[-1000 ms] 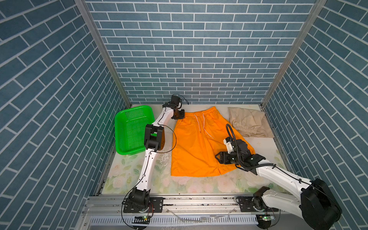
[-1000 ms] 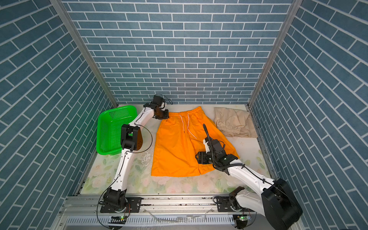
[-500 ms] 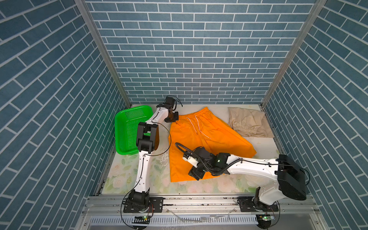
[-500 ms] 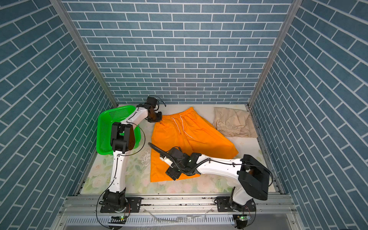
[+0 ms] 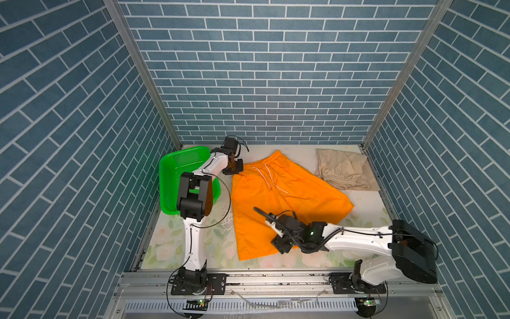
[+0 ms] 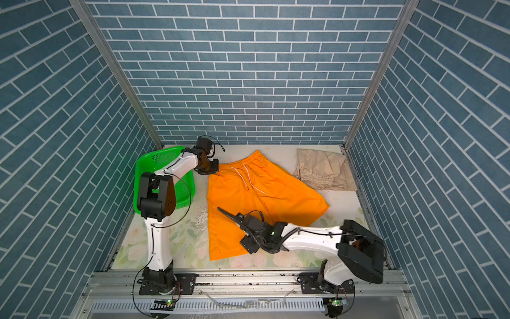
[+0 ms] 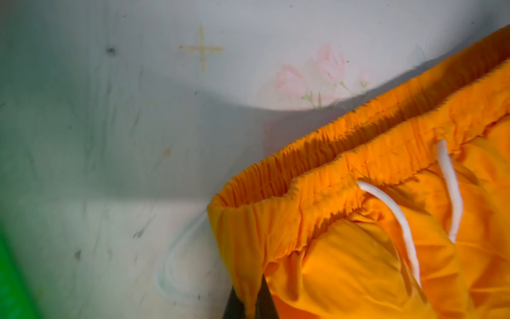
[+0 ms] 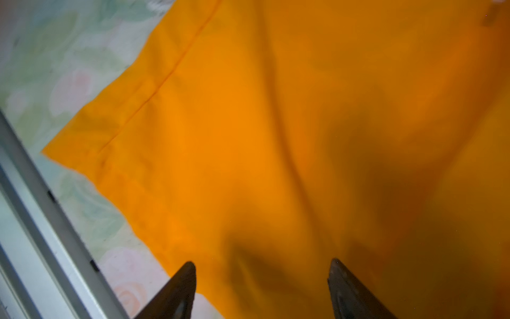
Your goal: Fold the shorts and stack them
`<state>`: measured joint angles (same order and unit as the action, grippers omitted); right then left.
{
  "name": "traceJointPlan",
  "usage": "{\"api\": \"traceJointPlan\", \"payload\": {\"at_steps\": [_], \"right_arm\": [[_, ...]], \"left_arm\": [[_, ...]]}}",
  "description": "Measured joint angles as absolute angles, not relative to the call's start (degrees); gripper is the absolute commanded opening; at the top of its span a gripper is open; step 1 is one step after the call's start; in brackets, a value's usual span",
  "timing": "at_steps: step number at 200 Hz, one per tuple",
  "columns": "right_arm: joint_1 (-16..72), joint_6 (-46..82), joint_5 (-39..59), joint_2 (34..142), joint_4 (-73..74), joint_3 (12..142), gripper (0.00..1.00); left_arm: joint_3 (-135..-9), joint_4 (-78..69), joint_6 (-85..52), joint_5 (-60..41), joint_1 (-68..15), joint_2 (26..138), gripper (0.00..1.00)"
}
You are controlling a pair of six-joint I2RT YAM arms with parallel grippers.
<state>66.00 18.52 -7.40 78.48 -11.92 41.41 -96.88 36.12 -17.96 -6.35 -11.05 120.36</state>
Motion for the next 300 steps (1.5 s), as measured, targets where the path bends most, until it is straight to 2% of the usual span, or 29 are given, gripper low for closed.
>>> {"api": "traceJointPlan", "payload": {"at_steps": [39,76,83,95,111,119,124,165,193,242,272,288,300], "right_arm": [[51.72,27.46,-10.79,67.55,-16.8,35.73,0.83],[26.39,28.49,-10.24,62.02,-21.32,37.04,0.85],[21.45,28.32,-9.3,62.63,-21.58,37.76,0.84],[13.34,28.08,-6.96,64.97,-21.52,38.96,0.82],[5.52,28.1,-4.54,68.58,-20.49,39.38,0.82],[3.25,28.12,-3.53,70.37,-20.08,39.35,0.82],[2.5,28.1,-2.9,71.35,-19.86,39.35,0.82],[-0.08,28.27,3.16,79.81,-14.9,39.38,0.78],[-0.58,28.71,6.0,82.63,-12.4,39.38,0.71],[-0.67,29.63,7.81,82.67,-9.74,39.35,0.47],[-0.67,30.35,8.01,83.13,-9.15,39.35,0.31],[-0.67,30.52,8.05,83.81,-8.88,39.35,0.21],[-0.67,31.27,8.32,84.38,-8.49,39.35,0.18]], "left_arm": [[-85.93,32.08,-20.75,-6.22,-8.97,111.04,0.0],[-82.41,29.61,-21.63,-4.71,-9.04,110.56,0.0],[-82.06,29.56,-21.65,-4.19,-9.04,110.56,0.1],[-81.87,29.65,-21.41,-3.33,-9.02,110.54,0.34],[-81.82,29.65,-21.32,-2.39,-9.02,110.04,0.8],[-81.82,29.76,-21.17,-2.15,-9.04,109.45,0.94],[-81.89,30.0,-20.97,-2.13,-9.04,108.88,0.99],[-88.44,30.59,-15.42,-5.65,-11.92,106.69,1.0],[-101.82,30.48,-9.04,-10.2,-16.8,113.56,1.0],[-123.44,32.86,-1.54,-14.15,-19.92,135.55,1.0],[-142.39,39.22,0.43,-14.17,-19.35,151.06,1.0],[-148.66,41.39,0.93,-14.28,-19.09,155.81,1.0],[-149.12,42.28,1.04,-14.33,-19.0,156.53,1.0]]}}
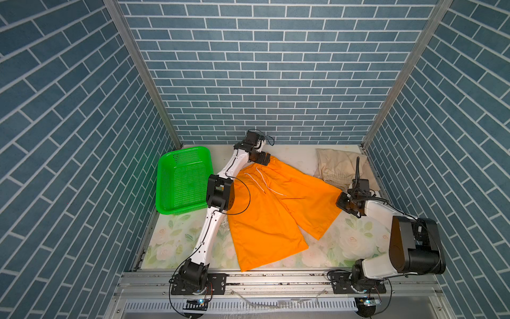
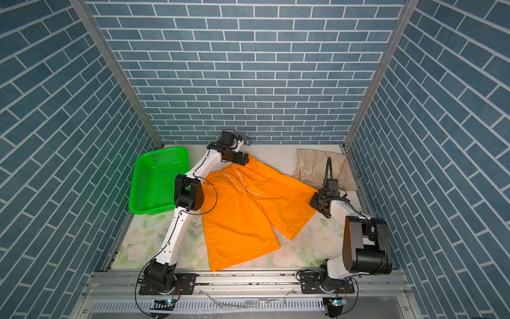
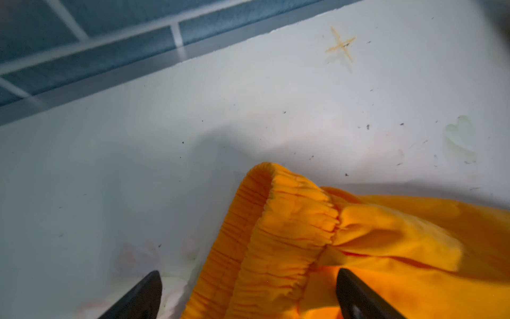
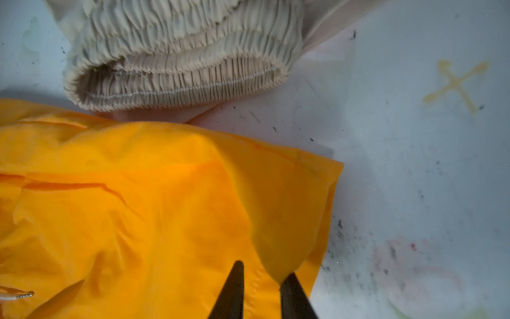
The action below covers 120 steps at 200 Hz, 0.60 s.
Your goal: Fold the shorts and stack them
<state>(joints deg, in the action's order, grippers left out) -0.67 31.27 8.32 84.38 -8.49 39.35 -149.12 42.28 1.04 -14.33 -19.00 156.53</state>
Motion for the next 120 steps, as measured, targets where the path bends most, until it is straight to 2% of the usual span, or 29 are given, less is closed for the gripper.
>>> {"api": "traceJointPlan", "payload": {"at_steps": [11,23,33,54,69,82,120], "right_arm": [[-0.67,31.29,8.64,84.62,-8.1,39.35,0.17],[-0.67,31.35,9.08,84.75,-7.6,39.35,0.16],[-0.67,31.44,9.63,84.86,-6.87,39.35,0.13],[-0.38,31.66,10.63,84.99,-5.45,39.35,0.1],[-0.08,31.48,11.03,85.41,-4.8,39.4,0.06],[0.3,31.4,11.25,86.26,-4.6,39.66,0.0],[3.29,29.43,9.89,88.09,-5.63,43.92,0.0]], "left_arm": [[-149.05,42.74,1.08,-14.57,-18.98,156.53,0.99],[-148.62,42.15,1.19,-15.16,-18.98,156.38,0.89],[-147.74,41.63,1.5,-15.7,-18.98,156.16,0.72],[-146.3,41.39,1.72,-16.19,-19.03,156.14,0.25],[-146.19,41.43,1.93,-15.7,-19.03,156.14,0.01],[-146.36,41.5,1.83,-14.68,-18.87,156.14,0.0],[-146.39,43.2,-1.56,-10.24,-17.04,155.7,0.0]]}}
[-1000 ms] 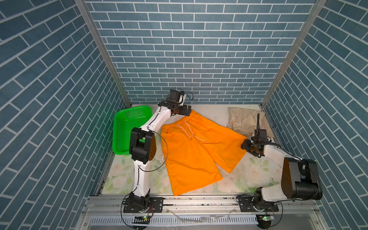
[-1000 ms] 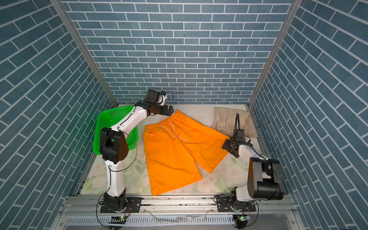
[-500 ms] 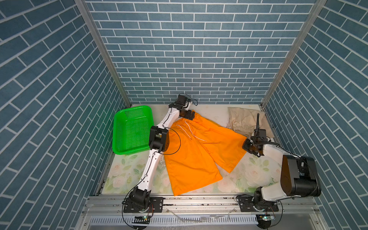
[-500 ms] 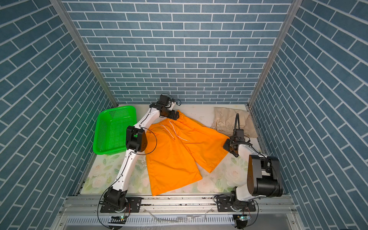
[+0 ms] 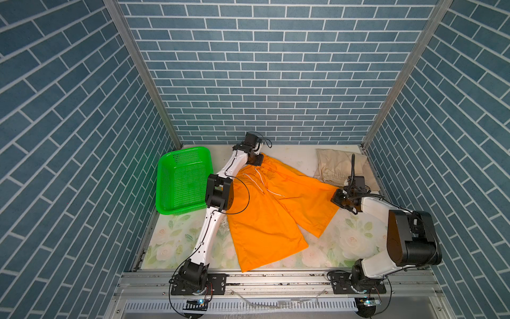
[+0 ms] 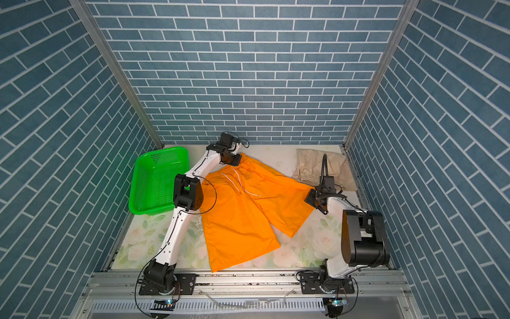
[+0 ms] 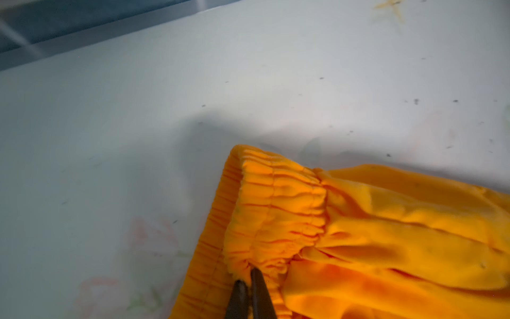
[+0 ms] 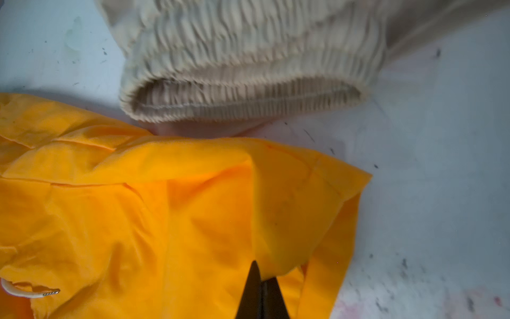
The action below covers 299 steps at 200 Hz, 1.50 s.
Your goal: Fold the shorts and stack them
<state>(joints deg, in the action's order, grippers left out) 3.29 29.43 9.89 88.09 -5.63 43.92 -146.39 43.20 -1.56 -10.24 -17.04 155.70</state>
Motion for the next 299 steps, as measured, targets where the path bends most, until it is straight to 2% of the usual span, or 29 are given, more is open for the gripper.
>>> {"api": "traceJointPlan", "payload": {"at_steps": [45,67,77,84,99,108,111,133,161,176,200,222,243,269,299], "right_arm": [[7.79,22.5,5.37,89.08,-5.91,54.94,0.0],[8.1,18.83,4.25,93.01,-5.96,61.17,0.0],[7.99,17.41,3.81,96.14,-6.37,64.58,0.25],[7.86,16.86,3.62,98.52,-6.57,66.85,0.37],[7.7,14.57,3.66,103.11,-7.57,71.16,0.52],[7.73,13.23,3.77,104.2,-8.23,72.18,0.59],[7.73,13.28,3.81,104.25,-8.49,72.2,0.6],[8.56,11.33,3.33,101.97,-10.85,71.18,0.63],[15.18,9.89,2.28,91.11,-14.5,64.66,0.65],[24.49,9.47,2.09,84.58,-14.9,60.23,0.65],[46.26,8.86,1.78,79.96,-13.56,53.32,0.65],[63.53,8.62,0.56,81.17,-14.5,49.69,0.67],[73.54,8.27,-2.07,84.47,-15.77,49.98,0.69],[79.4,8.1,-3.92,91.5,-17.91,53.76,0.7],[81.06,10.2,-4.34,101.1,-24.27,64.42,0.7]], "left_arm": [[-141.86,44.01,-5.45,-3.64,-11.29,150.34,0.0],[-141.84,44.1,-6.52,-0.93,-10.83,148.73,0.0],[-142.17,44.14,-6.83,0.16,-11.05,148.53,0.01],[-142.47,44.25,-7.05,0.71,-11.25,148.53,0.14],[-142.61,44.93,-7.27,1.06,-11.53,148.53,0.71],[-142.58,45.28,-7.33,1.02,-11.55,148.46,0.96],[-142.58,45.41,-7.38,1.02,-11.55,148.42,0.99],[-140.16,46.28,-8.29,0.43,-11.46,146.43,1.0],[-137.05,49.76,-9.39,-1.1,-11.27,140.55,1.0],[-132.2,50.17,-10.35,-1.63,-11.18,134.41,1.0],[-121.34,49.93,-11.88,-1.83,-10.94,121.82,1.0],[-112.07,48.93,-12.69,-1.87,-9.72,110.78,1.0],[-101.86,47.62,-13.26,-2.26,-6.83,101.27,1.0],[-89.43,46.72,-13.56,-1.58,-2.61,92.82,1.0],[-80.99,46.46,-14.81,-0.69,-0.27,87.77,1.0]]}}
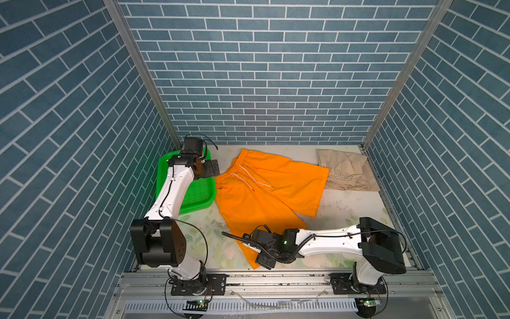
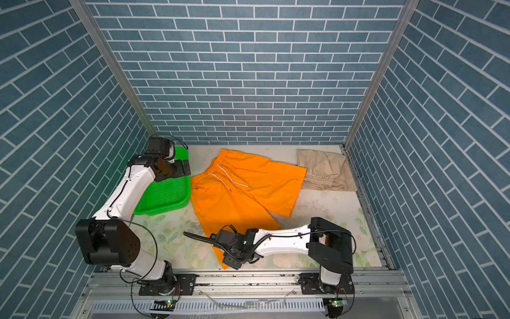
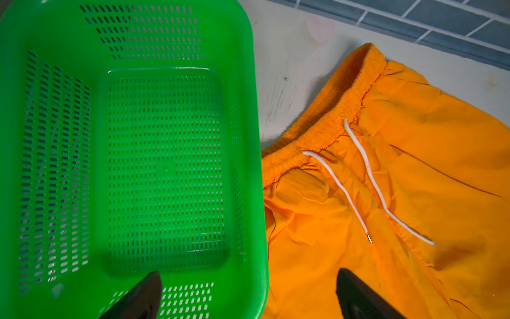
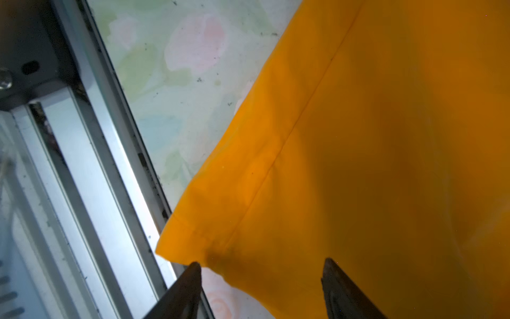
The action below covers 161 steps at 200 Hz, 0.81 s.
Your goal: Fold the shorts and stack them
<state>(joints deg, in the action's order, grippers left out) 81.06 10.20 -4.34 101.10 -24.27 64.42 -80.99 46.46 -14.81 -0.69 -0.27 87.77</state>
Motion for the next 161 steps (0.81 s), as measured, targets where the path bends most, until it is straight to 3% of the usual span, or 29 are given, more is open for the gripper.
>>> {"api": "traceJointPlan", "payload": {"at_steps": [120,138,161], "right_arm": [[84.53,18.2,-7.77,119.0,-42.59,87.05,0.65],[84.71,18.31,-8.45,119.26,-44.25,87.7,0.57],[84.75,19.03,-9.61,119.48,-45.93,87.96,0.29]], "left_arm": [[-74.98,43.83,-16.1,-3.84,6.26,82.65,1.0],[-74.98,43.77,-16.05,-4.95,6.24,82.24,1.0],[-74.85,43.38,-16.05,-6.42,6.24,82.24,1.0]]}}
